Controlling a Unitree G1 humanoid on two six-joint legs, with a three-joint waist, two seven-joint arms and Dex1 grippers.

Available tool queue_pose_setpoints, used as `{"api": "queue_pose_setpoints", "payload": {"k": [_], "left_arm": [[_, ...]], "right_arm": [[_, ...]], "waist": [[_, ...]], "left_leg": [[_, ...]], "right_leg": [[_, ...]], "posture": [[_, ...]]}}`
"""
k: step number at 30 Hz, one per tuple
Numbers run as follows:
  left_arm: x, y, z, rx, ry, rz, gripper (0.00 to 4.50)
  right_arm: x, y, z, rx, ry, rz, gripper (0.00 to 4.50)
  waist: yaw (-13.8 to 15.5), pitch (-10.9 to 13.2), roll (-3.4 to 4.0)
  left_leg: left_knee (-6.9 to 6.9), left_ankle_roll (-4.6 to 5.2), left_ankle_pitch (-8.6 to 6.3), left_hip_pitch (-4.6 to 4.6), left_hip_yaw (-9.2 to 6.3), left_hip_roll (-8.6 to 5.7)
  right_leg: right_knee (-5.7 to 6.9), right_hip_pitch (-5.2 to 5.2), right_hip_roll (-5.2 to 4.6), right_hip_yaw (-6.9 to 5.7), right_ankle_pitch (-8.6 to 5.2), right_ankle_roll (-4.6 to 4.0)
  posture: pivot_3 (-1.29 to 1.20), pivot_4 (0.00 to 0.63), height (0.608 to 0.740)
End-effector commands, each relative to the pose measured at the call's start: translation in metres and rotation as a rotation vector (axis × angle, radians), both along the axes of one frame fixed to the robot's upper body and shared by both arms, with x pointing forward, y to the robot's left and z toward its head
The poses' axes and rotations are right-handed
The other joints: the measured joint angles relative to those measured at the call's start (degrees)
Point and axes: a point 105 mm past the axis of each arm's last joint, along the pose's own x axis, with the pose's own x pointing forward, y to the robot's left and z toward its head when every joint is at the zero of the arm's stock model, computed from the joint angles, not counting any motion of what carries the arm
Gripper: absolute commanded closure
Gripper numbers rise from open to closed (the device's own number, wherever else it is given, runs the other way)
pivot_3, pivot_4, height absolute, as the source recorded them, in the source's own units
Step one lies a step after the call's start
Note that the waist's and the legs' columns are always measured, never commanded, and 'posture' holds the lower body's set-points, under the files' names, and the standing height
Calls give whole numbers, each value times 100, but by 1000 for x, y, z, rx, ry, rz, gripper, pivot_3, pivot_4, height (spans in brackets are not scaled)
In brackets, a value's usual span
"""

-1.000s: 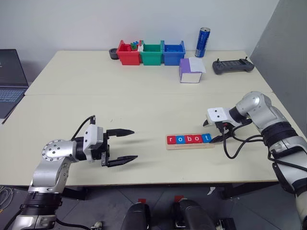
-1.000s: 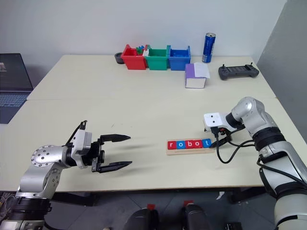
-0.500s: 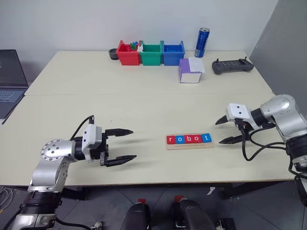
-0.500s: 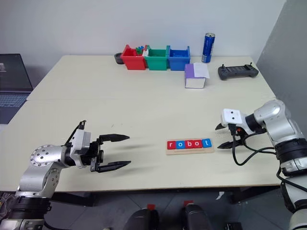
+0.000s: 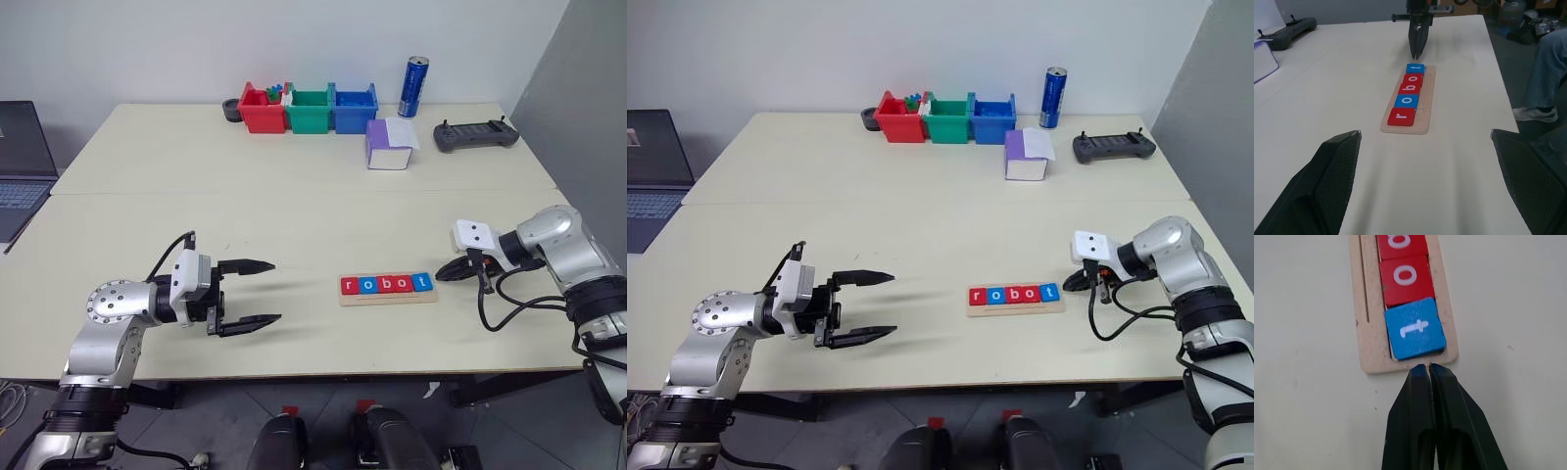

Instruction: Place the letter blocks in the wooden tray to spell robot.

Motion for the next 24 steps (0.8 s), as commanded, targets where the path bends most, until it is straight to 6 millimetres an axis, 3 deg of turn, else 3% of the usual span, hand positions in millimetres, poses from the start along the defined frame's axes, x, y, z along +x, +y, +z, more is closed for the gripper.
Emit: {"api": "queue_pose_setpoints", "payload": {"k": [1, 17, 24], "left_arm": [[-2, 1, 10, -9, -33, -1, 0], [0, 2, 6, -6, -29, 1, 0], [-1, 3, 6, -5, -32, -1, 0]], "right_arm": [[7, 3, 11, -6, -51, 18, 4461], [-4, 14, 6, 8, -16, 74, 4461], [4, 7, 21, 3, -80, 36, 4461]], "waist": [[-3, 0, 0], [-2, 0, 0], [-1, 0, 0]], "left_leg": [[0, 0, 0, 0, 0, 0], [0, 0, 0, 0, 0, 0], [0, 0, 0, 0, 0, 0]], "right_leg": [[0, 0, 0, 0, 0, 0], [0, 0, 0, 0, 0, 0], [0, 0, -1, 0, 0, 0]], "posture": [[0, 150, 740], [0, 150, 740], [0, 150, 740]]}}
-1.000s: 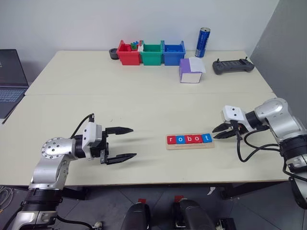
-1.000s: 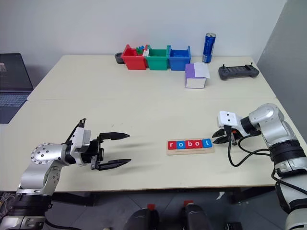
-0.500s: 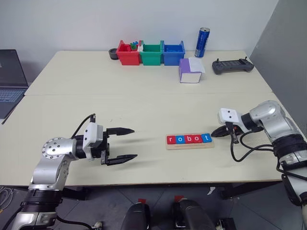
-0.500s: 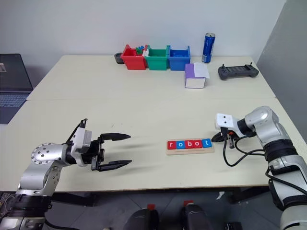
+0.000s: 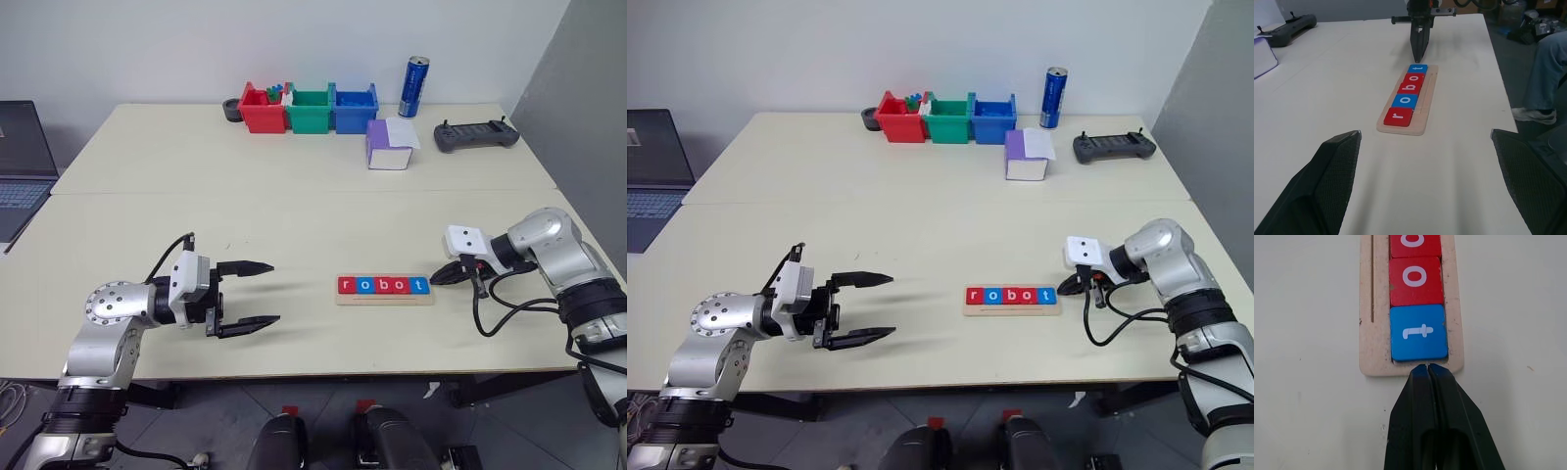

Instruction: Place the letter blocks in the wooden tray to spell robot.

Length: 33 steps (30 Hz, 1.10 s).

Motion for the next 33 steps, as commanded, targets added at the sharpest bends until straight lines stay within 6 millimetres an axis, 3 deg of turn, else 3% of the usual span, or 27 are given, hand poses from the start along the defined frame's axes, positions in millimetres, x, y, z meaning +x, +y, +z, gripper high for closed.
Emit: {"api": "queue_pose_setpoints", "payload": {"k": [1, 5, 7, 10, 14, 17, 19, 21, 23, 25, 30, 33], "left_arm": [[0, 1, 8, -7, -38, -6, 0], [1, -1, 9, -9, -41, -6, 0], [1, -1, 10, -9, -48, 2, 0], [0, 3, 11, -3, -54, 20, 0], [0, 14, 16, 11, -72, 73, 0], [-1, 15, 21, 2, -79, 82, 0], [-3, 14, 24, -2, -79, 75, 0], [-5, 13, 24, 9, -73, 59, 0], [-9, 12, 25, 16, -63, 41, 0], [-12, 11, 28, 17, -60, 35, 0], [-13, 13, 42, 5, -51, 48, 0], [-12, 15, 61, -58, -15, 92, 0]], "right_arm": [[9, 1, 25, 29, -87, -8, 4461], [10, 6, 29, 50, -101, -8, 4461], [7, 8, 41, 113, -110, -14, 4461], [-12, 9, 59, 199, -90, 12, 4461], [-12, -7, 84, 312, -301, -142, 4461], [-13, -20, 90, 377, -457, -231, 4461], [-31, -27, 72, 337, -385, -224, 4461], [-54, -27, 63, 369, -122, -232, 4111], [-68, -24, 79, 455, -16, -208, 3572], [-75, -27, 88, 451, 14, -195, 2886], [-90, -40, 88, 388, 97, -198, 1161], [-91, -51, 96, 395, 102, -229, 128]], "waist": [[-7, 0, 0], [-6, 0, 0], [-2, 0, 0], [14, 0, 0], [37, 0, 0], [55, -1, -2], [96, -1, -2], [121, 2, 3], [102, 5, 8], [97, 4, 8], [135, 3, 5], [135, 3, 5]], "left_leg": [[0, 0, 0, 0, 0, 0], [-1, 0, 0, 1, -1, 3], [0, 0, 0, 1, -1, 2], [-1, 0, 0, -2, -1, 0], [-1, -1, -1, -3, -5, 1], [-1, -1, -1, -1, -5, 1], [0, -1, -1, -2, -7, 1], [-3, -1, -1, -2, -6, -1], [-3, -1, -2, -2, 0, -1], [-2, 0, -2, 2, 1, 4], [-5, 0, -2, 0, -18, 3], [-4, 1, -2, -5, -16, 1]], "right_leg": [[0, 0, 0, 0, 0, 0], [1, 0, 2, -2, 0, 0], [1, 0, 1, -1, 0, 0], [0, -1, 0, -1, 0, 0], [-4, 0, -1, -3, 0, 0], [-4, 1, -1, -3, 0, 1], [-4, 2, -1, -5, -1, 1], [-5, 2, -1, -4, -1, 1], [-5, -1, -1, 1, -1, 1], [-3, -1, -1, -1, 0, 2], [-9, 3, 2, -15, -3, 0], [-10, 0, 1, -12, -3, -1]], "posture": [[0, 150, 740], [0, 150, 740], [0, 150, 740], [0, 150, 740], [0, 150, 740], [0, 150, 740], [0, 150, 740], [0, 150, 740], [0, 150, 740], [0, 150, 740], [0, 150, 740], [0, 150, 740]]}}
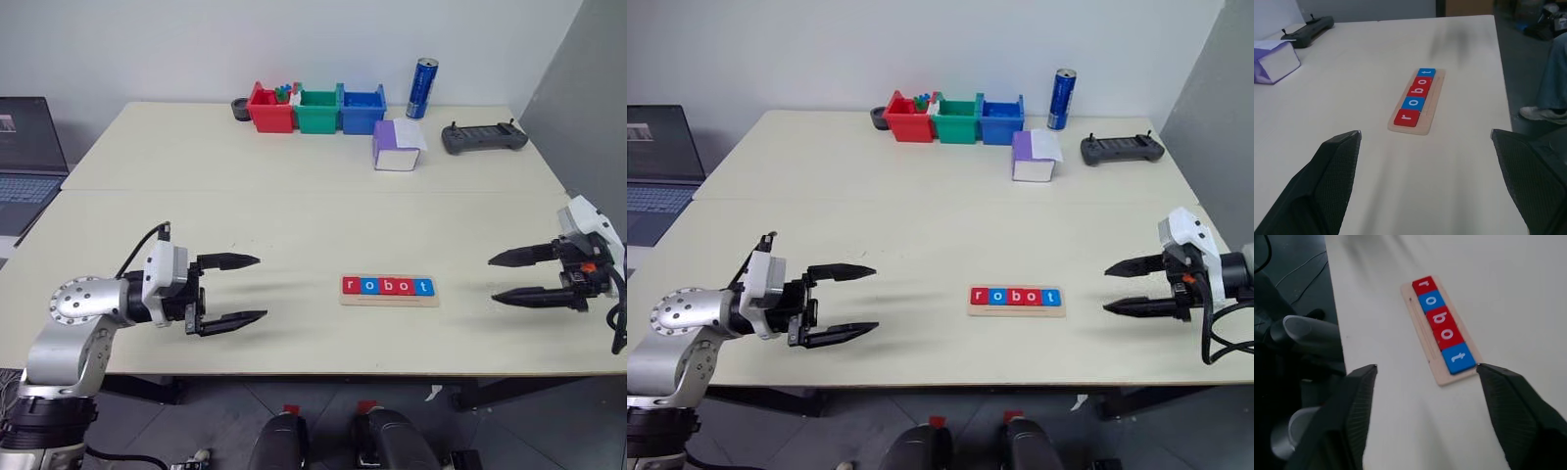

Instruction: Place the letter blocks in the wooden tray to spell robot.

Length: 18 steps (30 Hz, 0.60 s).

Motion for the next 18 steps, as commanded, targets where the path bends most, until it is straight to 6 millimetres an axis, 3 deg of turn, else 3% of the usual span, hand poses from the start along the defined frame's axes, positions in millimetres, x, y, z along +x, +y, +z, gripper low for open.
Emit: {"api": "queue_pose_setpoints", "payload": {"k": [1, 6, 18], "left_arm": [[-1, 2, 32, -52, -26, 31, 0], [2, 7, 44, -4, -38, 86, 0], [0, 11, 45, 55, -75, 118, 0]], "right_arm": [[-4, -11, 18, 15, -14, -2, 58], [-3, -26, 16, -8, 9, -40, 58], [0, -32, 11, -30, 13, -46, 58]], "waist": [[0, 0, 0], [0, 0, 0], [0, 0, 1]], "left_leg": [[0, 0, 0, 0, 0, 0], [0, 0, 0, 1, -1, -2], [-1, -1, 0, 1, -1, -1]], "right_leg": [[0, 0, 0, 0, 0, 0], [-1, 1, 0, 0, 0, 0], [-1, 1, 0, 0, 0, 0]], "posture": [[0, 150, 740], [0, 150, 740], [0, 150, 740]]}}
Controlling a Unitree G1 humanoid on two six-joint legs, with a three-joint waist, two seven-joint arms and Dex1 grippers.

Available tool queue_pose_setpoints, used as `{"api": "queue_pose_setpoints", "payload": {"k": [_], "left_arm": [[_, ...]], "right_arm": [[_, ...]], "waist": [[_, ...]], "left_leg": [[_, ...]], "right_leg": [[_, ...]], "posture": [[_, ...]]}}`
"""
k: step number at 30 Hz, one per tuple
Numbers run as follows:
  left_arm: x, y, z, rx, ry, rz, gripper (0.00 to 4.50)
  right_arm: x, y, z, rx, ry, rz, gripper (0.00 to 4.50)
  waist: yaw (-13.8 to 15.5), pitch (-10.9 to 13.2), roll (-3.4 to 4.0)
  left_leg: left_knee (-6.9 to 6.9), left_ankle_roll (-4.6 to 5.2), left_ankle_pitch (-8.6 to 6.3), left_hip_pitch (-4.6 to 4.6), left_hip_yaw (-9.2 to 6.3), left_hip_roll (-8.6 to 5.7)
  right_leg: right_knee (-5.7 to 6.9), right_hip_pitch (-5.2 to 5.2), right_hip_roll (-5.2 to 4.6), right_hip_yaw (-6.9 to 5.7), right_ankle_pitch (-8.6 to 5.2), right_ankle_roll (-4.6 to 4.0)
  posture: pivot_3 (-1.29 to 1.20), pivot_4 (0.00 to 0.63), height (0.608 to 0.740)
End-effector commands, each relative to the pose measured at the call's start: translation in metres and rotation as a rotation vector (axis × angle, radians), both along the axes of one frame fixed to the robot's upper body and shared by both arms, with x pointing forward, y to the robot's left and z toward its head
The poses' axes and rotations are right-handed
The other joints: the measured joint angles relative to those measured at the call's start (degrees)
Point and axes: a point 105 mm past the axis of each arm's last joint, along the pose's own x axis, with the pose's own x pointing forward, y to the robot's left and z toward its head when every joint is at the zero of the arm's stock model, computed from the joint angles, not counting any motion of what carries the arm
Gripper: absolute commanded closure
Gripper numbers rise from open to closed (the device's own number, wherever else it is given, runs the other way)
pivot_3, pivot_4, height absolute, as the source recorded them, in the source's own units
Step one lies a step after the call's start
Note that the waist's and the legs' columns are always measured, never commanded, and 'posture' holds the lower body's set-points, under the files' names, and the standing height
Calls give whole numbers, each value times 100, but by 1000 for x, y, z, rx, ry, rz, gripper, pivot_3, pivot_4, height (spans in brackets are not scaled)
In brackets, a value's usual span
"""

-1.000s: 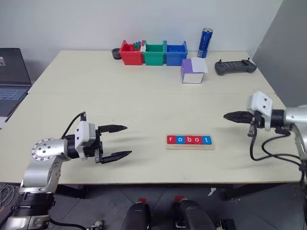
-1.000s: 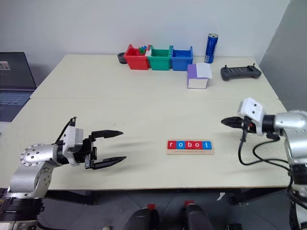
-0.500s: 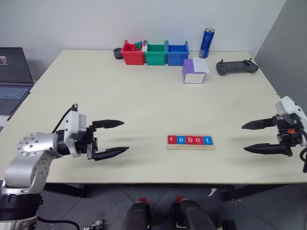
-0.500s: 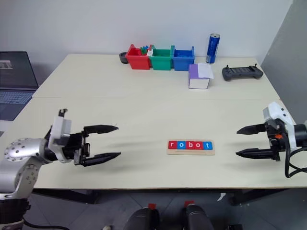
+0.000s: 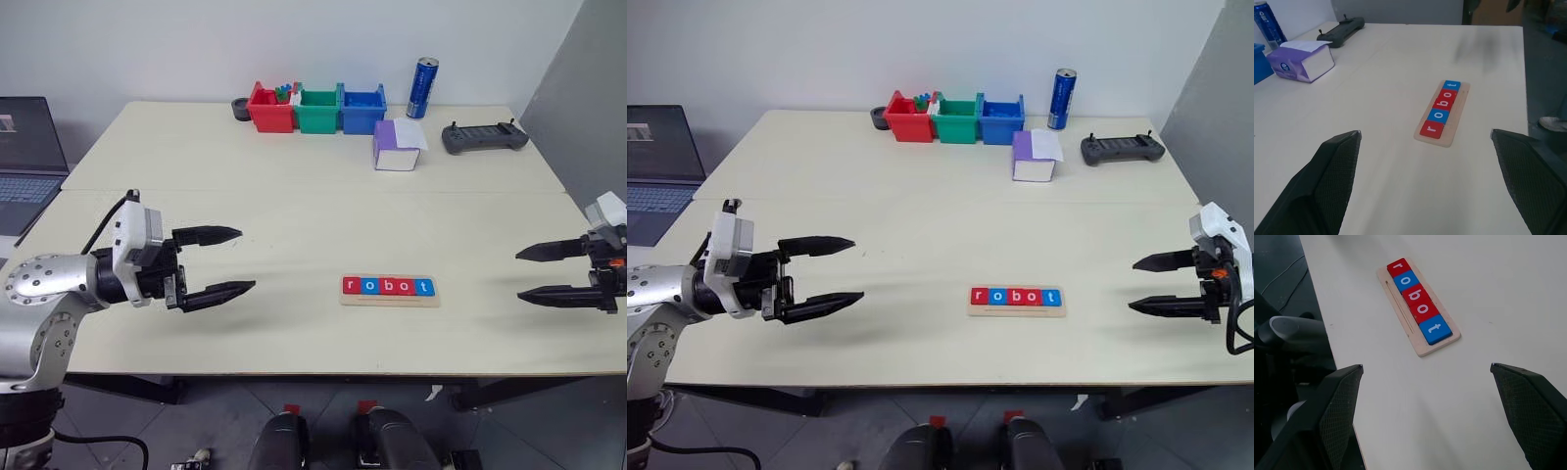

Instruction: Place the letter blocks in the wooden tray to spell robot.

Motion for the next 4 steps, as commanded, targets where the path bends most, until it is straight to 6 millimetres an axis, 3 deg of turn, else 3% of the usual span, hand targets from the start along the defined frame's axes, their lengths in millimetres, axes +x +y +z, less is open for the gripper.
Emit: {"api": "queue_pose_setpoints", "payload": {"k": [1, 4], "left_arm": [[-2, 3, 10, 24, -56, 13, 0], [-3, 2, 10, 22, -58, 0, 0]], "right_arm": [[-4, 0, 9, -21, -8, 60, 58], [-2, 1, 10, -28, -12, 67, 58]], "waist": [[0, 0, 0], [0, 0, 0]], "left_leg": [[0, 0, 0, 1, 0, 0], [0, 0, 0, 0, 0, 0]], "right_leg": [[0, 0, 0, 0, 0, 0], [0, -1, 0, 0, 0, 0]], "posture": [[0, 150, 740], [0, 150, 740]]}}
